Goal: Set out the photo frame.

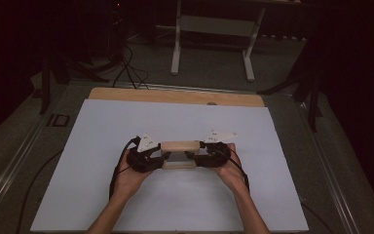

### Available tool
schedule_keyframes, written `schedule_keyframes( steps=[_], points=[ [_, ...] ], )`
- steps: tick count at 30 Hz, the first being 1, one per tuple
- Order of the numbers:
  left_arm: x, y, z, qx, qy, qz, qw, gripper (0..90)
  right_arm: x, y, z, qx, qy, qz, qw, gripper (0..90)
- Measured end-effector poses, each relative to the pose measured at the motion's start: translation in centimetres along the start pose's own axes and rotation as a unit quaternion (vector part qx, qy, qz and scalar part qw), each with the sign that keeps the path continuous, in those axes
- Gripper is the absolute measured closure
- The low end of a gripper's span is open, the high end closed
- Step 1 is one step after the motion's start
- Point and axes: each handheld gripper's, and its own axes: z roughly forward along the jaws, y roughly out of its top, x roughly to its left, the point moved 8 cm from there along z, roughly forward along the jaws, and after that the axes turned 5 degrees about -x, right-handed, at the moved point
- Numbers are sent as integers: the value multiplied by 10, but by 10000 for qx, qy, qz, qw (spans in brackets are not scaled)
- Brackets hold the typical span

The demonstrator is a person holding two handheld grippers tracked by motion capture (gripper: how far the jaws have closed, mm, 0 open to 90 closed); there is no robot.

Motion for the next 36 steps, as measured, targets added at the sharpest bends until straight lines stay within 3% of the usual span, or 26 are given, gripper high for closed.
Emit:
schedule_keyframes(
  steps=[14, 29, 36],
  points=[
    [10, 2, 1, 60, 107, -2, 9999, 537, -1, 6, 9, 67, -120, 70, 9999, 424],
    [18, 5, 7, -3, 19, -171, 9999, 529, -5, 8, 13, 40, -203, 264, 9994, 429],
    [18, 6, 8, 14, 11, -157, 9999, 529, -7, 8, 12, 23, -176, 300, 9994, 439]
  ],
)
